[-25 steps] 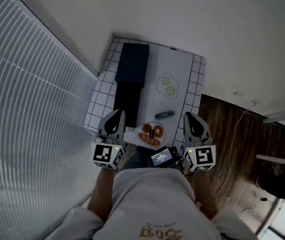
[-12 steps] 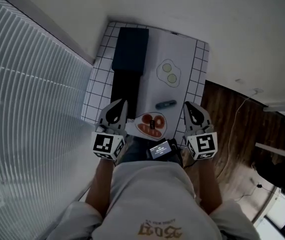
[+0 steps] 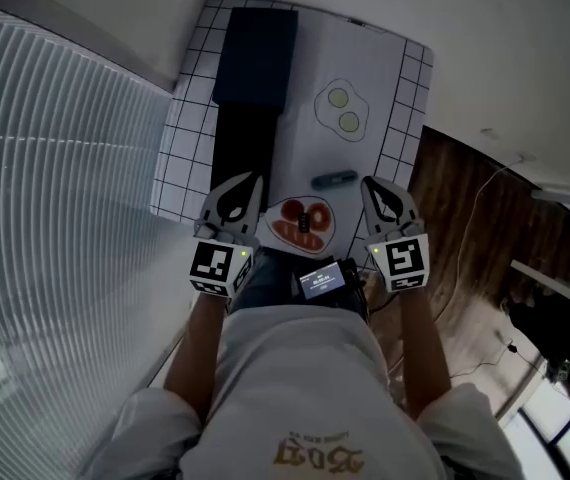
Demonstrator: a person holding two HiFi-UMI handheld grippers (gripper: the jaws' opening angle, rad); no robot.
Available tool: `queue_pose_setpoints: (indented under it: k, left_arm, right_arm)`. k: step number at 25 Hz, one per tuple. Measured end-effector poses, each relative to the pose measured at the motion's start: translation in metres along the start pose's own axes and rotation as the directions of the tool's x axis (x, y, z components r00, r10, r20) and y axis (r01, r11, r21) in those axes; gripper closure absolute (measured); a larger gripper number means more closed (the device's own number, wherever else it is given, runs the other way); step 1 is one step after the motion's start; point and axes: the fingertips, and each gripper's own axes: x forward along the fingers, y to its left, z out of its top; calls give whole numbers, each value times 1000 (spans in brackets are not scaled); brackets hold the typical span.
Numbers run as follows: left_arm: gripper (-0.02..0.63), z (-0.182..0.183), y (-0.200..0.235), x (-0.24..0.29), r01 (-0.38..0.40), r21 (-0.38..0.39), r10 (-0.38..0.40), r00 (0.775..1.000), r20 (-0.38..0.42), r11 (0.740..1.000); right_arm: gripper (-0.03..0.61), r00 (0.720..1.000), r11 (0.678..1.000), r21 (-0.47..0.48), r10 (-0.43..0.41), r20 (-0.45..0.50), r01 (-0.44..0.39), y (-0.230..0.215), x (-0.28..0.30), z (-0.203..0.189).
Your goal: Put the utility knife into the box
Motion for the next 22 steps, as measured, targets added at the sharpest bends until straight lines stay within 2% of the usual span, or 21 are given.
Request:
queue_pose_setpoints:
  k: [10,16,19,22]
  left_arm:
    - [606,-33,-20,21,67,14,-66,995,-77,998]
    - [606,-51,-22,22,70,-5,-70,992,-107,998]
    - [606,-59,-20,20,60,-23,-62,991,-121,998]
    - [606,-66,-20,19,55,-35,-59,989,-136,998]
  right_arm:
    - [571,989,989,-89,112,-98,-121,14,29,-35]
    - [568,957,964,-125,207,-202,-234,25,43,-67]
    - [456,930,942,-148,257,-262,-302,32,47,-81]
    - [423,907,920,-171,290,-305,-352,37,53,-89]
